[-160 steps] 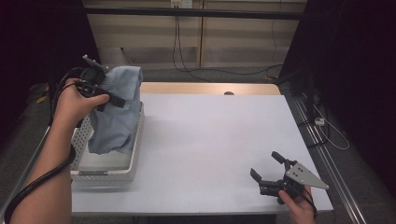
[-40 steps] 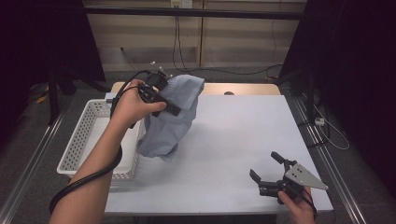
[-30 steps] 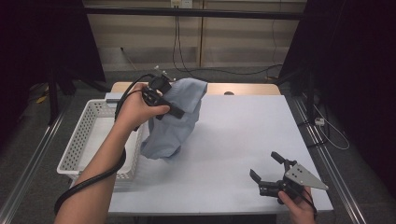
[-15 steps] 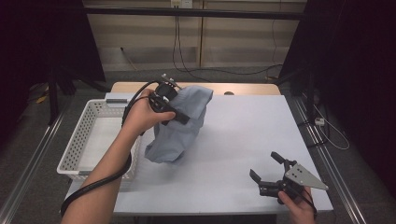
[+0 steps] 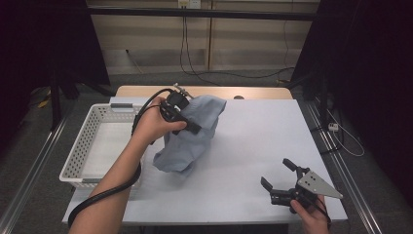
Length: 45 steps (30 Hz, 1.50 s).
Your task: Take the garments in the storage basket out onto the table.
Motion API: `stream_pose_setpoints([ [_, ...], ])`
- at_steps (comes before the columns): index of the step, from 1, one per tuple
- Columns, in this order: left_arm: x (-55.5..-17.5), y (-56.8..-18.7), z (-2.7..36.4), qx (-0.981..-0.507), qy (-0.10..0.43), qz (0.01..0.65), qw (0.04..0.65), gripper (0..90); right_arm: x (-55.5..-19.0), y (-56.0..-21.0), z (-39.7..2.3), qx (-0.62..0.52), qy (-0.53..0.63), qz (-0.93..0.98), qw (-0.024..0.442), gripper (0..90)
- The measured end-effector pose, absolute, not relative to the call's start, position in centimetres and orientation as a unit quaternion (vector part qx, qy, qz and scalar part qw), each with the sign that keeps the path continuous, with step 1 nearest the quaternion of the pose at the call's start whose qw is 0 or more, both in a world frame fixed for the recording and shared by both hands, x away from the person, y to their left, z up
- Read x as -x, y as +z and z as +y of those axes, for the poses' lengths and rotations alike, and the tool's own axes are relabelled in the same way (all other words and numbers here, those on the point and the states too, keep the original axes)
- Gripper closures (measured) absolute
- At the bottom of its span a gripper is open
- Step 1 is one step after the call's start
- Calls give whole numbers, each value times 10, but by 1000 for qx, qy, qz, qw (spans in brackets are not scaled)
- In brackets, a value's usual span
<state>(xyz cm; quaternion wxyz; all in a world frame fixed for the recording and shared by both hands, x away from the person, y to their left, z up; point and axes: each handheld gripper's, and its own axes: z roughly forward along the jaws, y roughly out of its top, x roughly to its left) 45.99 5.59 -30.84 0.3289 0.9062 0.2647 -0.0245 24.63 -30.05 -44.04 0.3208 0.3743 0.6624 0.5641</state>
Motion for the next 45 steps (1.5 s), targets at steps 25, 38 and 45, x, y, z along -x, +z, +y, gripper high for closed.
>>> stream_pose_setpoints([
  [25,-460,-329,47,-901,-32,266,342,532,-246,-441,-300,-373,564,664,319,7],
  [38,-459,-333,45,-894,-44,281,347,479,-246,-440,-300,-372,564,664,320,7],
  [45,-460,-334,45,-894,-46,282,346,455,-246,-441,-299,-372,563,665,320,8],
])
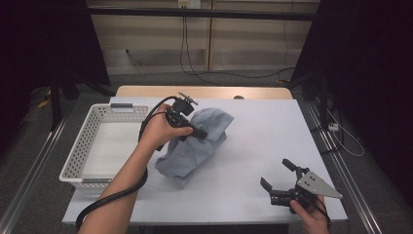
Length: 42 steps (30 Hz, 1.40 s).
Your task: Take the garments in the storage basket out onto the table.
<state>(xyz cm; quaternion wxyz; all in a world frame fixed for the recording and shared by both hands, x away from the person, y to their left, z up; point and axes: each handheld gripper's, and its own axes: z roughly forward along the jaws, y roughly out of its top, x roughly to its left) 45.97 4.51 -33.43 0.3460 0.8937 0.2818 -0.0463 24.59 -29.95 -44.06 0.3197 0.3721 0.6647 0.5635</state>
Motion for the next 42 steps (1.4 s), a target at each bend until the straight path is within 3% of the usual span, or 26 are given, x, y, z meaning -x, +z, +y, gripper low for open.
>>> stream_pose_setpoints([
  [17,-461,-339,45,-886,-51,293,357,343,-246,-441,-300,-372,563,666,319,7],
  [23,-462,-335,50,-872,-55,302,381,283,-246,-441,-299,-371,562,666,319,7],
  [33,-460,-338,56,-879,-40,316,353,145,-246,-442,-298,-369,558,674,312,7],
  [42,-456,-340,64,-871,-29,323,369,126,-250,-441,-294,-366,552,685,304,7],
])
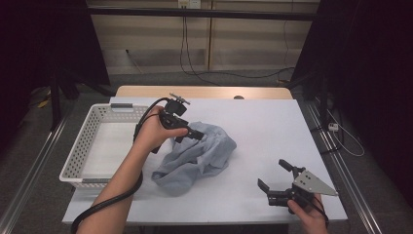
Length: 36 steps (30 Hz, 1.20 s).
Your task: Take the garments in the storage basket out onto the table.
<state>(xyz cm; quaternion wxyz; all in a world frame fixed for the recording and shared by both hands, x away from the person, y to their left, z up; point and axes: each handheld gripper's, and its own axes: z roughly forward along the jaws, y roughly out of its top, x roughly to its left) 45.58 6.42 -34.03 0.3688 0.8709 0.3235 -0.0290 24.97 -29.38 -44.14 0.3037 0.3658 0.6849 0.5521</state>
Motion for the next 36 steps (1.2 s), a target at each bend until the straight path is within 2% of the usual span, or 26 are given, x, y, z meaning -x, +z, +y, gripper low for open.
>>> stream_pose_setpoints([
  [36,-445,-374,112,-858,-4,356,370,112,-299,-438,-262,-376,508,732,255,20],
])
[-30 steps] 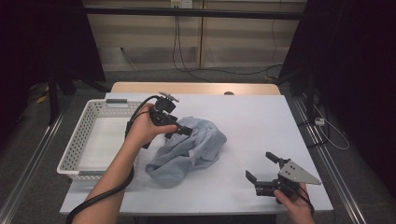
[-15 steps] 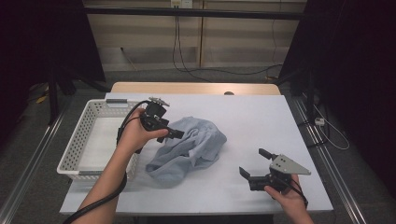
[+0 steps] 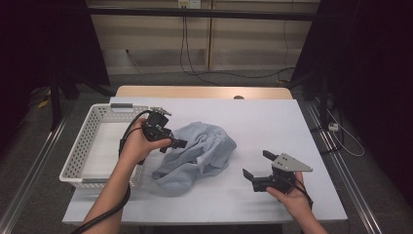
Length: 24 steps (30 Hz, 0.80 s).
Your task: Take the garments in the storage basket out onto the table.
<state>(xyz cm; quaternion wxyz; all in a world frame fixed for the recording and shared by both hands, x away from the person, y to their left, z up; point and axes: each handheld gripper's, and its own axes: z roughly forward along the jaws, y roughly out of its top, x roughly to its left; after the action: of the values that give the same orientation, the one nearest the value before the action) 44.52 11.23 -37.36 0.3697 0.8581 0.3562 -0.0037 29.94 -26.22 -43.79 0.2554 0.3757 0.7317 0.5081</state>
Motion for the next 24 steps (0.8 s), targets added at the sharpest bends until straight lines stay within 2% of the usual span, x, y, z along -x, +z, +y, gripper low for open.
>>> stream_pose_setpoints([
  [4,-444,-375,116,-856,-2,360,372,112,-312,-436,-256,-370,503,739,254,62],
  [7,-444,-377,118,-855,0,363,371,112,-321,-435,-251,-364,498,746,250,165],
  [12,-442,-378,124,-853,2,366,373,106,-336,-433,-242,-364,500,750,236,271],
  [15,-441,-379,127,-850,6,368,377,106,-344,-432,-237,-366,505,748,225,318],
  [21,-438,-377,130,-847,18,371,381,102,-358,-432,-224,-363,505,752,218,335],
  [24,-436,-378,130,-847,19,368,382,101,-362,-432,-218,-365,505,754,206,405],
])
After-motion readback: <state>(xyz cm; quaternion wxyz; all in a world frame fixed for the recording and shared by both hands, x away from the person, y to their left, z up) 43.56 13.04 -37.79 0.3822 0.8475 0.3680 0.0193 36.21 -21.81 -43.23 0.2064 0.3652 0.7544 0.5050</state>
